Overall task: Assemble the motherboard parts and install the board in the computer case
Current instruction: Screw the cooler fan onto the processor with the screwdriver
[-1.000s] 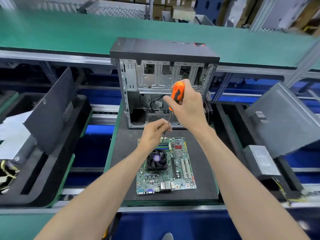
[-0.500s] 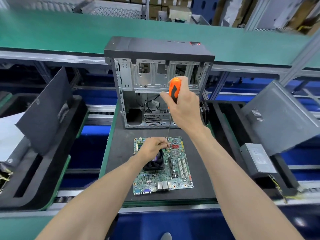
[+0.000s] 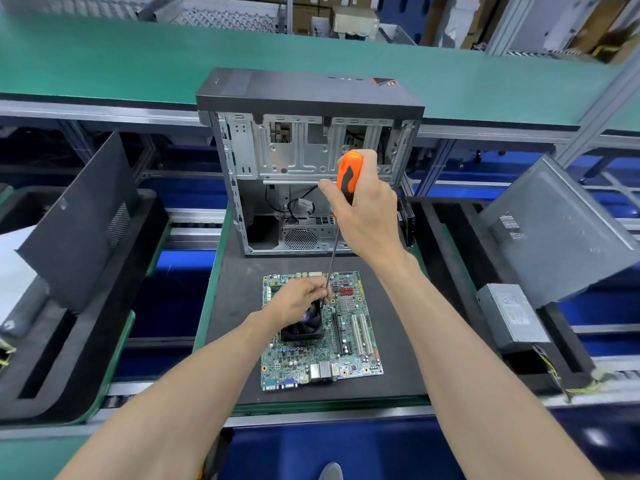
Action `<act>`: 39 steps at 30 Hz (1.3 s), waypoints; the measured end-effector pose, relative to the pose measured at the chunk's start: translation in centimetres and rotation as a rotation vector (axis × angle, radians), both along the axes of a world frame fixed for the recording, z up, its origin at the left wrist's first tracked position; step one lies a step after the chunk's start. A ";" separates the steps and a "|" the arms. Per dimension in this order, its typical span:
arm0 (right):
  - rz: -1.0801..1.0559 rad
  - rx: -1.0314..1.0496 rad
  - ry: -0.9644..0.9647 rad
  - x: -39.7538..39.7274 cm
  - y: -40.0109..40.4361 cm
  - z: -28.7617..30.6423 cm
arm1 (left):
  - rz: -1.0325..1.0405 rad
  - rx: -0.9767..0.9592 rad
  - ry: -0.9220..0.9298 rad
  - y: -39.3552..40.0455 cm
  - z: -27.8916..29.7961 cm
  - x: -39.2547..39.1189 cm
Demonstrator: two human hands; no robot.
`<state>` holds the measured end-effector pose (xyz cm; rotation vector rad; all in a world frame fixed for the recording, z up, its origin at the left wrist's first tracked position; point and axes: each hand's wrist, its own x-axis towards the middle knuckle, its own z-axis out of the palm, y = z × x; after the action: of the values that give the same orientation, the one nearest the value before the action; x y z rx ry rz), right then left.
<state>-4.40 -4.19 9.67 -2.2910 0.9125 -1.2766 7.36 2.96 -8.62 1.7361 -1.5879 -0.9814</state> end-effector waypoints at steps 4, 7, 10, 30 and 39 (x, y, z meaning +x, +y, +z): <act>0.014 0.025 0.016 -0.2 0.2 0.2 | -0.029 -0.012 -0.064 0.1 -0.1 0.0; 0.034 -0.003 0.045 -0.6 0.5 1.3 | -0.049 -0.026 -0.107 0.1 -0.2 0.0; 0.074 -0.066 0.189 -1.0 0.6 2.7 | -0.029 -0.006 -0.138 -0.1 -0.7 -0.1; -0.039 -0.093 0.555 -0.4 0.5 6.0 | 0.038 0.037 -0.359 0.5 -0.9 -1.2; 0.037 0.019 0.604 -0.7 0.2 6.6 | 0.082 0.014 -0.340 0.5 -0.8 -1.3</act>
<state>-5.15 -4.02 16.31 -2.7104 1.0442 -0.5462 6.10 3.43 -9.41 2.0439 -1.6993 -0.6855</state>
